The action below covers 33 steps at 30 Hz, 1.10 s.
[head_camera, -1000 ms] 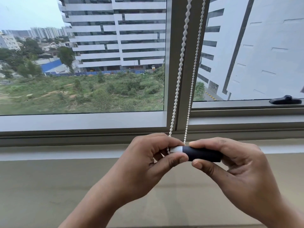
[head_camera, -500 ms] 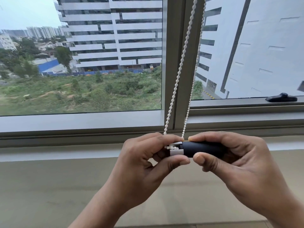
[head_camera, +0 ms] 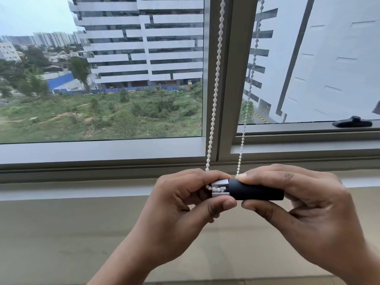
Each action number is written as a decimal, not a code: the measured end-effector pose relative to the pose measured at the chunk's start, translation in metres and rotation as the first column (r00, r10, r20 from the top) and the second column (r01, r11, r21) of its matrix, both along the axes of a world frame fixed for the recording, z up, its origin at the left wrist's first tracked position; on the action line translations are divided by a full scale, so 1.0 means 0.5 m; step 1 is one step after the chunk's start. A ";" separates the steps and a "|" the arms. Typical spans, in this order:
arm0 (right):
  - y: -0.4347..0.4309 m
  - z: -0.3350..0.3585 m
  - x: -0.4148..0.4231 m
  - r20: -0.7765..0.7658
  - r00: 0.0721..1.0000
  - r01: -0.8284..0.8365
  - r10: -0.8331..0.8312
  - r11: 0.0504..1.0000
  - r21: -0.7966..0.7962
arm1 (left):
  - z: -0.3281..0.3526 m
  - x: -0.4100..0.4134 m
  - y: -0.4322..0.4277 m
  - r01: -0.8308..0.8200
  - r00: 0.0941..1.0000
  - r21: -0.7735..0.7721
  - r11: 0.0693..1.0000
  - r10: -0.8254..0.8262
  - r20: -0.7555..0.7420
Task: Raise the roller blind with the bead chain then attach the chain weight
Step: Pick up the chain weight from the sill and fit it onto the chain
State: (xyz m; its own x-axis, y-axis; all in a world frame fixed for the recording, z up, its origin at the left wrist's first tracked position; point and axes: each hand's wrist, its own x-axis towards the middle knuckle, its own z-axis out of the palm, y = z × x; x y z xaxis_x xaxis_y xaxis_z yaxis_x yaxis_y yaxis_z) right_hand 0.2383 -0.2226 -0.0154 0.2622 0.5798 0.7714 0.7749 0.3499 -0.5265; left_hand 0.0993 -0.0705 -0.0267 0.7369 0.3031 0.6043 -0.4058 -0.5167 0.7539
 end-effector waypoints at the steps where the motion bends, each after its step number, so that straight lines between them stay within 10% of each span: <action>1: 0.000 0.001 0.000 0.011 1.000 0.004 -0.004 1.000 -0.004 | -0.001 0.000 0.000 0.007 1.000 -0.005 1.000 -0.007 -0.001; 6: -0.004 0.003 0.002 -0.239 0.969 -0.069 0.067 0.998 -0.002 | -0.002 -0.008 0.013 -0.076 0.997 -0.012 0.997 0.077 0.025; 33: 0.005 0.008 -0.016 -0.409 0.912 -0.108 0.039 0.983 -0.148 | -0.005 -0.004 0.013 -0.063 0.997 0.080 0.995 0.067 -0.046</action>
State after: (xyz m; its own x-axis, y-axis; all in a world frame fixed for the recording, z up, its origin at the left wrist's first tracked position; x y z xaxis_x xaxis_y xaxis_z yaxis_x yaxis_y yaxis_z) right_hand 0.2303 -0.2200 -0.0112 0.4818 0.7184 0.5017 0.4602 0.2798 -0.8426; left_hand 0.0971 -0.0641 -0.0291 0.7463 0.3046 0.5918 -0.3330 -0.5991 0.7282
